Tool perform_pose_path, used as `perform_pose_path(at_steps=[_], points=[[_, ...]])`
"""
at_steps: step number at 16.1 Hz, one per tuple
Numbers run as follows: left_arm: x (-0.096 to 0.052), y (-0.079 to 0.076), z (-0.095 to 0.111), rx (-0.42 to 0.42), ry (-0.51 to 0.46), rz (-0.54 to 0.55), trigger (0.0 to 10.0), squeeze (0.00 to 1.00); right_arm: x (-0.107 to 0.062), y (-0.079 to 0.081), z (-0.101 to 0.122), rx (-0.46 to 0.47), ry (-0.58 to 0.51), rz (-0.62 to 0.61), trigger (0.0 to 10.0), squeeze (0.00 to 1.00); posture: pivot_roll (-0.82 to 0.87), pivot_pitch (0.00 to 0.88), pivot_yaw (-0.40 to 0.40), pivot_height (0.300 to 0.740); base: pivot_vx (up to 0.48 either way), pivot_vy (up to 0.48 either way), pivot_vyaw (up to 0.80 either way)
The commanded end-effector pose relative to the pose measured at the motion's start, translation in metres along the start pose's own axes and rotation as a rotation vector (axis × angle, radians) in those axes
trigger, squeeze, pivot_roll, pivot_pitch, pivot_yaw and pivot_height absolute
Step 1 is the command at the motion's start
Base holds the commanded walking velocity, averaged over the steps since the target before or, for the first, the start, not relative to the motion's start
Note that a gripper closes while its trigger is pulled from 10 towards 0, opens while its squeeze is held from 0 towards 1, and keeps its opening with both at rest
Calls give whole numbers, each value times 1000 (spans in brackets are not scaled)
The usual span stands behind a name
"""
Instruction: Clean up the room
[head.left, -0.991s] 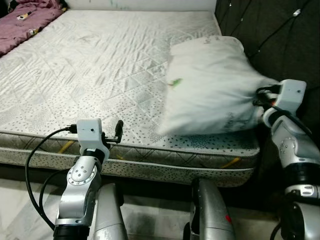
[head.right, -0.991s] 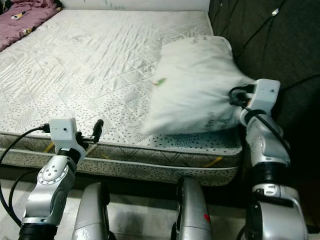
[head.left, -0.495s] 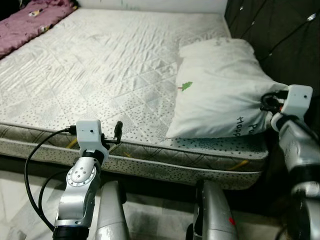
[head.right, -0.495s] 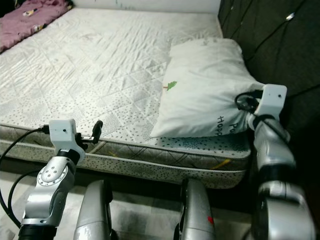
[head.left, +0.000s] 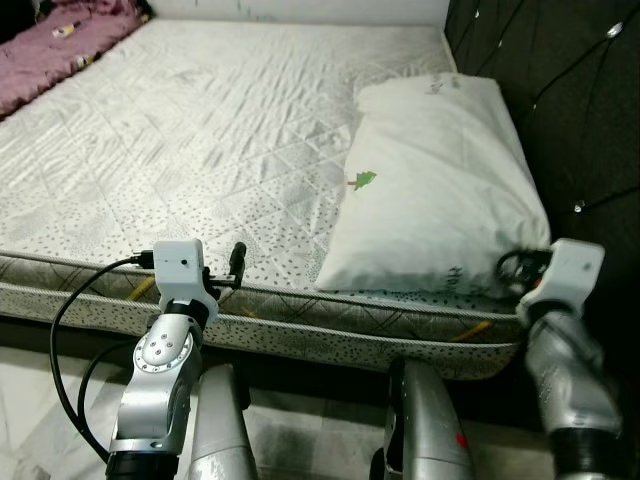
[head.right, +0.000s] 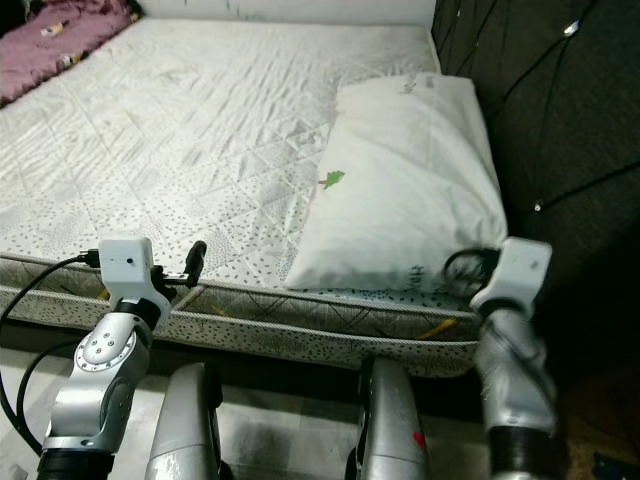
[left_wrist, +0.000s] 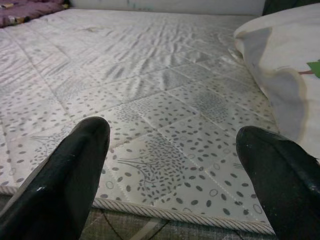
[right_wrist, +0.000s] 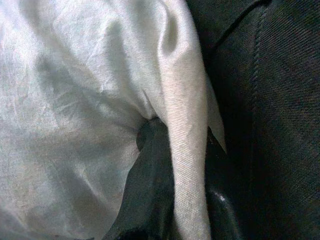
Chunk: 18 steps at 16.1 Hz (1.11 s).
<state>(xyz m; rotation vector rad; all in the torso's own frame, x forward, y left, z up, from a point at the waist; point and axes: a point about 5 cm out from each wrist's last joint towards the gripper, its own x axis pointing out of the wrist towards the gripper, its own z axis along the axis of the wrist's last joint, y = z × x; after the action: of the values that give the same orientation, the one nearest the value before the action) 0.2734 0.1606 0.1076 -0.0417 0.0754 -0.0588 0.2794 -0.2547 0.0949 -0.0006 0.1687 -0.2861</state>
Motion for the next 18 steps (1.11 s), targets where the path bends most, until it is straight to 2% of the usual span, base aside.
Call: perform_pose_path(at_steps=[1,4,5,7,9,10,16,18], points=[[-1,1,0,8,3,-5,10000,0,-7,8,-8,-14,38,30,0,0,49,0,17,499,0,0,0],[-3,1,-2,9,9,-4,10000,0,-18,11,-10,-35,43,31,0,0,46,0,16,499,0,0,0],[-3,1,-2,9,11,-6,10000,0,-17,12,-12,-27,60,24,0,0,47,0,17,499,0,0,0],[-3,0,-2,9,13,-9,10000,0,-8,13,-7,-31,50,21,0,0,47,0,17,499,0,0,0],[-2,-1,-2,8,13,-9,10000,0,9,12,9,-36,4,3,0,0,52,0,15,499,0,0,0],[-3,0,-2,7,12,-2,10000,0,35,4,41,-41,-75,-28,0,0,59,0,6,499,0,0,0],[-7,2,-4,3,16,15,10000,0,51,-8,68,-44,-120,-73,0,0,67,0,-4,499,0,0,0],[-6,0,-4,0,15,11,10000,0,54,-1,60,-43,-99,-50,353,0,61,0,0,499,0,0,0]])
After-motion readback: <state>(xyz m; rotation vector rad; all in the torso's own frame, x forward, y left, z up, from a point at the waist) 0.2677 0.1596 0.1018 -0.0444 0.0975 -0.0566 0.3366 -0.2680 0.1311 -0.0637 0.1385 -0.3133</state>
